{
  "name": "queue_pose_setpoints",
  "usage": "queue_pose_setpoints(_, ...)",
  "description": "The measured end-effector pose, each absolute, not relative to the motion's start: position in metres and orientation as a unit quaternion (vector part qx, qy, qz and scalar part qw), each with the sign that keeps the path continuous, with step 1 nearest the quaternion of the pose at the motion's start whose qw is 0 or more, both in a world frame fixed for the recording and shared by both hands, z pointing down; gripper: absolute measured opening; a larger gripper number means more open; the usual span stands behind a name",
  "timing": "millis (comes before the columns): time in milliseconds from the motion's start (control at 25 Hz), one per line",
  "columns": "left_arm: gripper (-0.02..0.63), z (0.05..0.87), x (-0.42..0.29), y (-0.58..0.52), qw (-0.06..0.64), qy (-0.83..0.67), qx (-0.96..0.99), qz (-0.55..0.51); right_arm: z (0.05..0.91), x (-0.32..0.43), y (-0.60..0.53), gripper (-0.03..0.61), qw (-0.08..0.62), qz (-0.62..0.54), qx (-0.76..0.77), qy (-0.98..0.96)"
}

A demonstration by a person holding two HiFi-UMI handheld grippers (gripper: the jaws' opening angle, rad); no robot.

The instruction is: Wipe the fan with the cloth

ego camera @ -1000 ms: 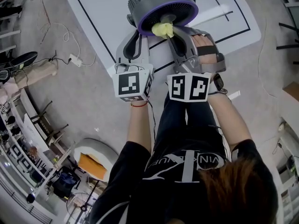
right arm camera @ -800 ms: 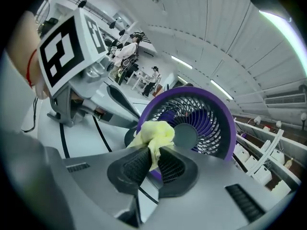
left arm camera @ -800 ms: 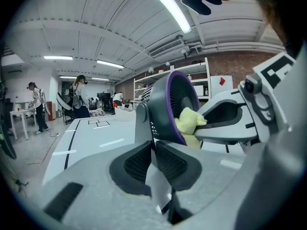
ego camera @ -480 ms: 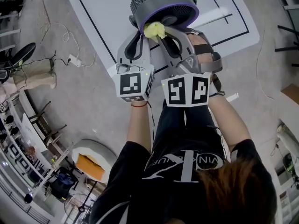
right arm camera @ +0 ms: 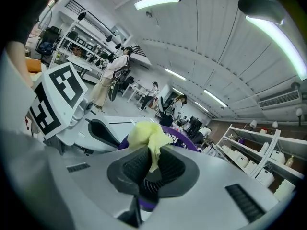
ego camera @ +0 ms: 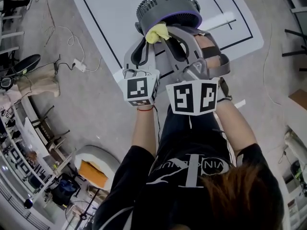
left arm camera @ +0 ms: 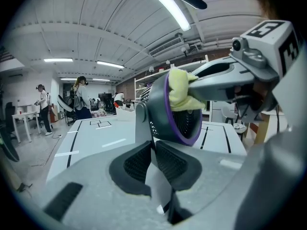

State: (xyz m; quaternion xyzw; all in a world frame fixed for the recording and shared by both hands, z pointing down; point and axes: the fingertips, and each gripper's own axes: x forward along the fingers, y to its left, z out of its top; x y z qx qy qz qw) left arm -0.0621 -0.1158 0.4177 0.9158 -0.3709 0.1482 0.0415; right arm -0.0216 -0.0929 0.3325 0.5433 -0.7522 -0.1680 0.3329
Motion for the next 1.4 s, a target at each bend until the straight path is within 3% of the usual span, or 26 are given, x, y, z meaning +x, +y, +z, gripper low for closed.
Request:
queue_pose_setpoints(840,0.04,0.42,-0.06,-0.116,0.047,-0.373,0.915,0.145,0.341,0.048,-0.092,0.031,0.342,-0.15,0.616,-0.693)
queue_pose_setpoints(1400,0.04,0.424,-0.063,-0.117,0.048,-0.376,0.914,0.143,0.379,0.052,-0.081,0.031,0.382,-0.147,0.612,-0.676)
